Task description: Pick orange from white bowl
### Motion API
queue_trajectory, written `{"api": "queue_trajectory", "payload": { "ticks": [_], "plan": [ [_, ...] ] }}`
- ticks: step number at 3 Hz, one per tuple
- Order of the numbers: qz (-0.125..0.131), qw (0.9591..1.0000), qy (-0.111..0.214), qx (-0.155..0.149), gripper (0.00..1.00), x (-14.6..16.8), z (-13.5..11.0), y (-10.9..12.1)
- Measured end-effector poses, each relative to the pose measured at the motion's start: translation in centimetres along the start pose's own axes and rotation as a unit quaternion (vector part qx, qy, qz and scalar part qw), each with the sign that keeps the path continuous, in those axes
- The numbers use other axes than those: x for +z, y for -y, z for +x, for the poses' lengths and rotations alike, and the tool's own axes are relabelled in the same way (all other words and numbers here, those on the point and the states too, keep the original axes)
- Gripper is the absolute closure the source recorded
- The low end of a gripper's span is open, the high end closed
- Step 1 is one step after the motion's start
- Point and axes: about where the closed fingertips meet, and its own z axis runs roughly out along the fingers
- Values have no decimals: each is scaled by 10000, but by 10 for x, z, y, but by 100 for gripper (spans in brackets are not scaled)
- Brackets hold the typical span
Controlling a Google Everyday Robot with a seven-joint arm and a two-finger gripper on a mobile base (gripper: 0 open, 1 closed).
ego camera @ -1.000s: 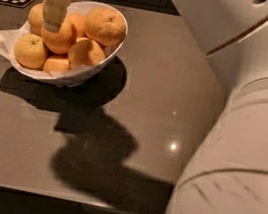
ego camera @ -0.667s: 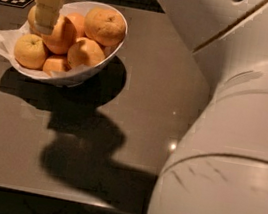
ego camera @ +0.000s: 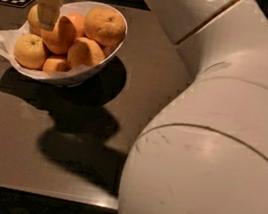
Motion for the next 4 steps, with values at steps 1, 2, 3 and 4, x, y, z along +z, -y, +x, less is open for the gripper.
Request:
{"api": "queue_trajectory", "payload": {
  "ticks": [1, 2, 3, 4],
  "plan": [
    [-100, 9999, -44, 56, 12, 12, -2, 4],
    [-204, 9997, -98, 137, 15, 25, -1, 7],
    [-306, 9992, -139, 194, 19, 35, -1, 7],
    [-396, 9988, -164, 230, 22, 44, 1, 7]
  ]
}}
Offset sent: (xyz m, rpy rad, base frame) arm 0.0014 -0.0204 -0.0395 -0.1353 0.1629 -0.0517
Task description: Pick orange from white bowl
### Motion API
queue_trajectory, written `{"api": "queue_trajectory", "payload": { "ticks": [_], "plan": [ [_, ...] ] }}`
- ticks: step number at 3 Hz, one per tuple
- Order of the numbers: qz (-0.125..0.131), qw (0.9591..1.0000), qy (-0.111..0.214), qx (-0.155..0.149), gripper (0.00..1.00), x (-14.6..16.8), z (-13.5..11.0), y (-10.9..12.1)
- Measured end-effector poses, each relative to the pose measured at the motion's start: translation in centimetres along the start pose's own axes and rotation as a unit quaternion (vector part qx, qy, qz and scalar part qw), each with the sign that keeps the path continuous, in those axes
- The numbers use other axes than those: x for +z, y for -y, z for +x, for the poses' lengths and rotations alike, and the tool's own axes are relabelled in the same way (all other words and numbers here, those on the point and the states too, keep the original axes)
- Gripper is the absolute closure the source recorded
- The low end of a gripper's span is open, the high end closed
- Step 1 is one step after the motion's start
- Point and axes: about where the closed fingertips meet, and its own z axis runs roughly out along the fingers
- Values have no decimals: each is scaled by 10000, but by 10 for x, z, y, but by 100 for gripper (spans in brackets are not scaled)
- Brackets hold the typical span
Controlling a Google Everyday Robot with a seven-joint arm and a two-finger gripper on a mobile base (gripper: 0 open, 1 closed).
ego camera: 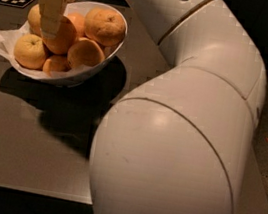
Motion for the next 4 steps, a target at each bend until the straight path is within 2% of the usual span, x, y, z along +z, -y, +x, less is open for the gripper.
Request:
{"api": "queue_trajectory", "payload": {
  "ticks": [2, 4],
  "plan": [
    [-227, 9997, -75, 24, 28, 25, -1, 4],
    [-475, 9988, -113, 39, 28, 46, 1, 2]
  ]
}}
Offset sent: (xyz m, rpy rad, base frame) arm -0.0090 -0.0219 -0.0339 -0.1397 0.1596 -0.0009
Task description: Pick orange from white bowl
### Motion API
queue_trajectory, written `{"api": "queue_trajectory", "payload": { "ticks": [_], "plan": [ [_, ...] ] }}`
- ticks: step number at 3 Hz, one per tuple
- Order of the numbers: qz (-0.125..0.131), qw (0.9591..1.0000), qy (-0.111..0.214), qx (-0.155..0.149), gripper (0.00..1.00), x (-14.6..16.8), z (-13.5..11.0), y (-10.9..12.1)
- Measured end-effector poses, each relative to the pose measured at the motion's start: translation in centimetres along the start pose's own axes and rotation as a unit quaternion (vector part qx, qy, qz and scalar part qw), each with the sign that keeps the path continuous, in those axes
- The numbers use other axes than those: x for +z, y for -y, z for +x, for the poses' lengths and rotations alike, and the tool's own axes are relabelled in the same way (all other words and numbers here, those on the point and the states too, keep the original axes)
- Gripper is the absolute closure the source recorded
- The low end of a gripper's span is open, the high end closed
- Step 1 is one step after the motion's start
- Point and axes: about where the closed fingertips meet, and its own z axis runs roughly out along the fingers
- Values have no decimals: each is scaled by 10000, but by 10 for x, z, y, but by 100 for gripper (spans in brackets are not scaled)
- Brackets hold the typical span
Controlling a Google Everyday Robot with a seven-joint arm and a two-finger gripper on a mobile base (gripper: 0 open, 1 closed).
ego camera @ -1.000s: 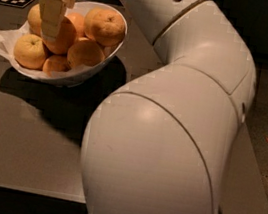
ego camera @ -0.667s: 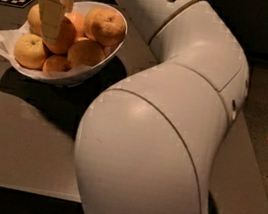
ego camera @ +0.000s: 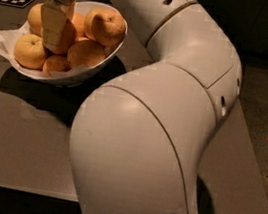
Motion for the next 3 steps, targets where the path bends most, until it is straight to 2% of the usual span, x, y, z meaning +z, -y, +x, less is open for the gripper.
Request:
{"api": "queue_trajectory", "payload": {
  "ticks": [1, 2, 3],
  "plan": [
    [-142, 9999, -16, 66, 24, 11, 7, 1],
    [-26, 9999, 127, 63, 42, 13, -1, 7],
    [50, 9997, 224, 63, 65, 16, -7, 12]
  ]
}}
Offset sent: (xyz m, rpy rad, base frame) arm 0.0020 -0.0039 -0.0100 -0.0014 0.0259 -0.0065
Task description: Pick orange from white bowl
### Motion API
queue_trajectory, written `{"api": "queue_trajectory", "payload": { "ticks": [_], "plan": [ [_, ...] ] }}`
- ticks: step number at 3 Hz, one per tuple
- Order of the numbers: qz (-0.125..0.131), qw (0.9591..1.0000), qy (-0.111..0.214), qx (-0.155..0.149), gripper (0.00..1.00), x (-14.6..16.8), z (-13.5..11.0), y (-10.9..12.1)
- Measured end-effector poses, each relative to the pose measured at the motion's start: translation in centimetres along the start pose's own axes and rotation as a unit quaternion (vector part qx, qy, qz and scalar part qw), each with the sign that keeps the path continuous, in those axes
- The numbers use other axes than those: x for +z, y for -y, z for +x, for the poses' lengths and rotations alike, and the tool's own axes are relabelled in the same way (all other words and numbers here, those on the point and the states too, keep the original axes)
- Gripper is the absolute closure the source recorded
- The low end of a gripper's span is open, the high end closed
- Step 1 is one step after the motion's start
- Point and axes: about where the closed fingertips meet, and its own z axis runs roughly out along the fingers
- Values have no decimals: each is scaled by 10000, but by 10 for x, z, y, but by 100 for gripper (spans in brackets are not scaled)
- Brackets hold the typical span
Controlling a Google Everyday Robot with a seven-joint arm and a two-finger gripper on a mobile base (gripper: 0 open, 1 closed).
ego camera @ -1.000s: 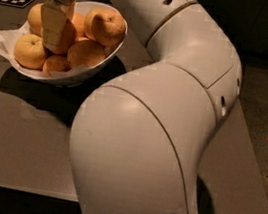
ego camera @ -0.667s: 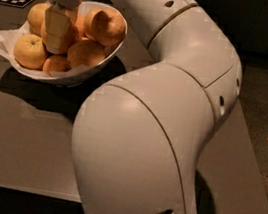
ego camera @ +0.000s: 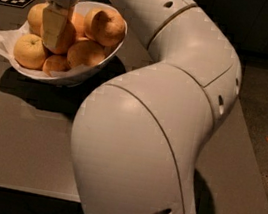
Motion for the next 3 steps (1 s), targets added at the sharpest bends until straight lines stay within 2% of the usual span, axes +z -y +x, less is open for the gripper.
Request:
{"api": "queue_trajectory", "payload": {
  "ticks": [1, 2, 3],
  "plan": [
    [21, 10000, 27, -1, 88, -1, -2, 2],
    [273, 9988, 386, -123, 100, -24, 8, -6],
    [597, 9942, 856, -257, 100, -61, 17, -33]
  ]
}}
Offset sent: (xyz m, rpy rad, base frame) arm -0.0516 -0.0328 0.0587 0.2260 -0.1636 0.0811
